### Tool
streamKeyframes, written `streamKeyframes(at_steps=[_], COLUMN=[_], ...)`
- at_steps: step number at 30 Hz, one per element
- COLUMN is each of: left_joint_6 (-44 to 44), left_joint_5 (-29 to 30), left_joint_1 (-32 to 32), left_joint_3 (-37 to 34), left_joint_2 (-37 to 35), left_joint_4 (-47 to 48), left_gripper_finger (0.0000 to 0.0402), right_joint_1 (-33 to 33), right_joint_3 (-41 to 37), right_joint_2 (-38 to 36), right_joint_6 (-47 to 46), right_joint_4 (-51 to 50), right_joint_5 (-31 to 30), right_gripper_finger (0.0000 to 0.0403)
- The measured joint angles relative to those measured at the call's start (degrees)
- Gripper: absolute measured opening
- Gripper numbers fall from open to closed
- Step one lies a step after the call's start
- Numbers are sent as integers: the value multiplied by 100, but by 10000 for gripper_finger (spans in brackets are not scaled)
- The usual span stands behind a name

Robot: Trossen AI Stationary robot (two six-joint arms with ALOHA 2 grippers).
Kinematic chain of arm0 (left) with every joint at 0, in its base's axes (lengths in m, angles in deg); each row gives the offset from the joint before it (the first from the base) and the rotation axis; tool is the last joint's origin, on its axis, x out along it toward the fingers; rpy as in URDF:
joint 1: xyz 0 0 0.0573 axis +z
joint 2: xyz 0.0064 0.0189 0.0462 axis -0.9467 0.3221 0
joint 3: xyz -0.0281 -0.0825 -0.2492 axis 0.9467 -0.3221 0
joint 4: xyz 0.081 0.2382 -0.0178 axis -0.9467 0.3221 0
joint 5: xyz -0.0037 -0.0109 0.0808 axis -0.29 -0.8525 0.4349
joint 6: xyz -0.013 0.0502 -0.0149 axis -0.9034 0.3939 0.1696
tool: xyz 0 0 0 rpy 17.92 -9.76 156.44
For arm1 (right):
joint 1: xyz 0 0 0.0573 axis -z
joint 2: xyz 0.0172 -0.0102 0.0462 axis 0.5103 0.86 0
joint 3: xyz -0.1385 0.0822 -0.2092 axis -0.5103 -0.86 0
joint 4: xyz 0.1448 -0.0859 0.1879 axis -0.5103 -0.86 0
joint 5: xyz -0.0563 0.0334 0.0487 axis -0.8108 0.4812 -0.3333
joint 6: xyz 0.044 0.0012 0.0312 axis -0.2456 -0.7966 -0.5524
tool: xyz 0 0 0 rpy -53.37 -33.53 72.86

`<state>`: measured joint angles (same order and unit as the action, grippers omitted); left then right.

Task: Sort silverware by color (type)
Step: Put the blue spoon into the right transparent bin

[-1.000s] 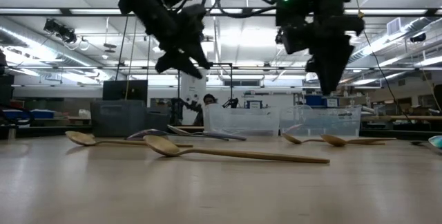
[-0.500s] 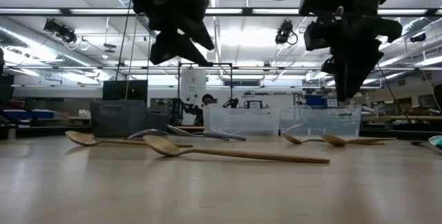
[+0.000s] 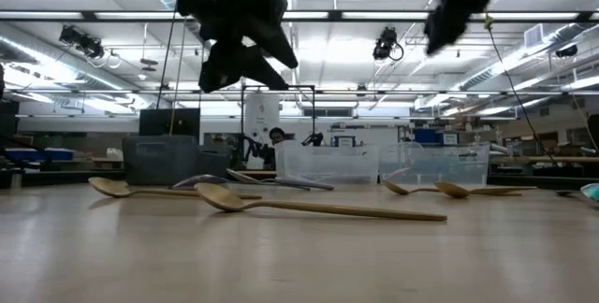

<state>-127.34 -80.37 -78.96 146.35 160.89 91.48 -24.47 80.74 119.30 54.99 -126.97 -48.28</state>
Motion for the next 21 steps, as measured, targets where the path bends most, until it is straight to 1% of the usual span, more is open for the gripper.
streamKeyframes(at_steps=[3,6,10,12,14,18,21], left_joint_6=[127,155,66,-138,-246,-22,225], left_joint_5=[-136,-175,-199,-227,-237,-91,225], left_joint_1=[-6,3,29,115,266,610,891], left_joint_3=[-1,-4,4,-8,136,545,920], left_joint_2=[0,-1,-90,-164,-193,-302,-286], left_joint_4=[-286,-417,-678,-603,-589,-207,818], left_gripper_finger=[144,144,144,144,144,144,144], right_joint_1=[169,336,453,475,490,519,521], right_joint_3=[490,771,875,873,867,866,866], right_joint_2=[-252,-347,-411,-369,-341,-265,-224], right_joint_6=[113,111,131,212,272,350,379], right_joint_4=[30,18,19,-55,-120,-156,-160], right_joint_5=[-311,-385,-374,-394,-485,-527,-527], right_gripper_finger=[150,150,150,150,150,150,150])
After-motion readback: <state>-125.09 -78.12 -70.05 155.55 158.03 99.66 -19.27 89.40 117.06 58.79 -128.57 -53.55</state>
